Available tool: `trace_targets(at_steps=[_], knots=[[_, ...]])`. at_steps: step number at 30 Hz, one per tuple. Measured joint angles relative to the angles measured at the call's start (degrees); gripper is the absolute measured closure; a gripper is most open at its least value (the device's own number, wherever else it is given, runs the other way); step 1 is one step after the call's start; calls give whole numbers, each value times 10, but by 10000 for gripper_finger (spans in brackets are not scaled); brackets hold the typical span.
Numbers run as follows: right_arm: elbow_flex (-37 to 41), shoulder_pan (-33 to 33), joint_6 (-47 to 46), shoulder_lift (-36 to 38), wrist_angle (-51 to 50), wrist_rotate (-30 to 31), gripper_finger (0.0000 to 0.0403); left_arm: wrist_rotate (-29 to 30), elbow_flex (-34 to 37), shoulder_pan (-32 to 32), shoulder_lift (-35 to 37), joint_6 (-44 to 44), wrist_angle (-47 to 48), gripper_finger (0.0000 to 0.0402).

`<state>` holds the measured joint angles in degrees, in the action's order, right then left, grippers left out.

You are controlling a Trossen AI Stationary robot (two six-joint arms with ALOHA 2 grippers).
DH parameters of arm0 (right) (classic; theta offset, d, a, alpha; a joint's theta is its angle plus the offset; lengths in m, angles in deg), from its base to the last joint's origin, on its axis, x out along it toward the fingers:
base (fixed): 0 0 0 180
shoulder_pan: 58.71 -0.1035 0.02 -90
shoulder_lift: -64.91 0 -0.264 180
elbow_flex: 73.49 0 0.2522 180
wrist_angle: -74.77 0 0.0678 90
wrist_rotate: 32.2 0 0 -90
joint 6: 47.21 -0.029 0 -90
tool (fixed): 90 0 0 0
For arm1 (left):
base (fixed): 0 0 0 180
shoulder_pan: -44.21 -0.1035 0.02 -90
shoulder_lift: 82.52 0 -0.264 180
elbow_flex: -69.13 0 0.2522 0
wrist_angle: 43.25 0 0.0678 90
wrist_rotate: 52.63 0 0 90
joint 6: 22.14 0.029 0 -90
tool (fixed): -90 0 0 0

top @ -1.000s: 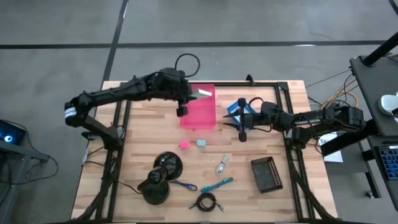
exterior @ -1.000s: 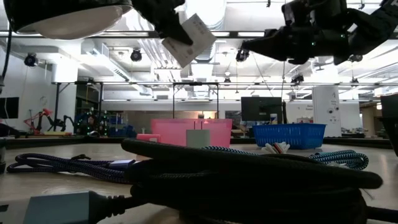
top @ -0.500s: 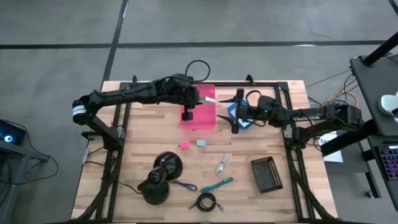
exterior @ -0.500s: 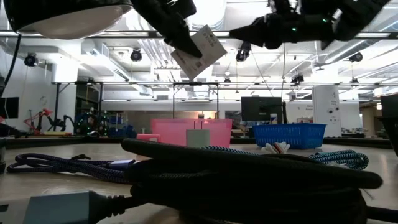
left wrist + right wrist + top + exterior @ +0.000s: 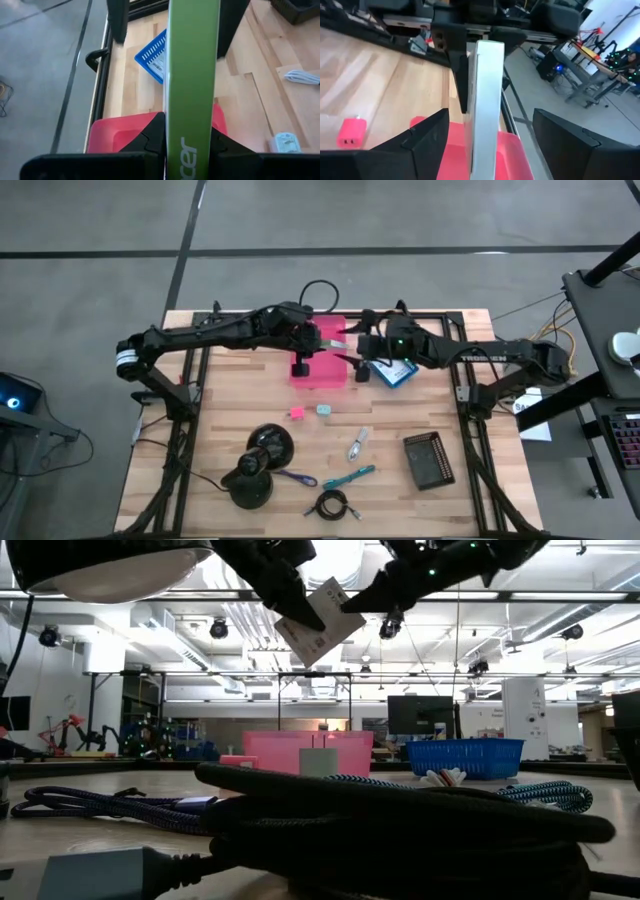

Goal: Pick and place items into bin
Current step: Put the card reader box into the blue bin

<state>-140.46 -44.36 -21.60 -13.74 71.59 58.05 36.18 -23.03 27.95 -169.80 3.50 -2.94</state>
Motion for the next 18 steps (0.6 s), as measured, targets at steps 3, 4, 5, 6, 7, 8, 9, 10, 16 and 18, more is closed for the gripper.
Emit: trace_targets(at_steps=[3, 4, 5, 6, 7, 8, 9, 10, 16, 18], knots=[[-26, 0, 15, -22, -34, 0, 131, 1, 0, 3, 0, 8, -2, 363], [-37, 0, 16, -30, -45, 0, 131, 0, 0, 3, 0, 8, -2, 363], [-46, 0, 16, -37, -58, 0, 133, 0, 0, 4, 0, 8, -2, 363], [-55, 0, 15, -43, -74, 0, 137, 0, 0, 5, 0, 8, -2, 364], [-64, 0, 15, -49, -87, 0, 141, 0, 0, 5, 0, 9, -2, 364], [-74, 1, 14, -55, -100, 1, 147, 0, 0, 5, 0, 9, -1, 364], [-82, 1, 12, -60, -113, 1, 154, 0, 0, 6, 0, 9, 0, 364], [-91, 1, 8, -65, -127, 2, 161, 1, 0, 6, 0, 13, 0, 364], [-128, 0, -3, -73, -174, 13, 218, 2, 0, 9, 0, 22, 11, 361], [-131, 0, -5, -72, -181, 12, 244, 3, 0, 9, 0, 22, 11, 361]])
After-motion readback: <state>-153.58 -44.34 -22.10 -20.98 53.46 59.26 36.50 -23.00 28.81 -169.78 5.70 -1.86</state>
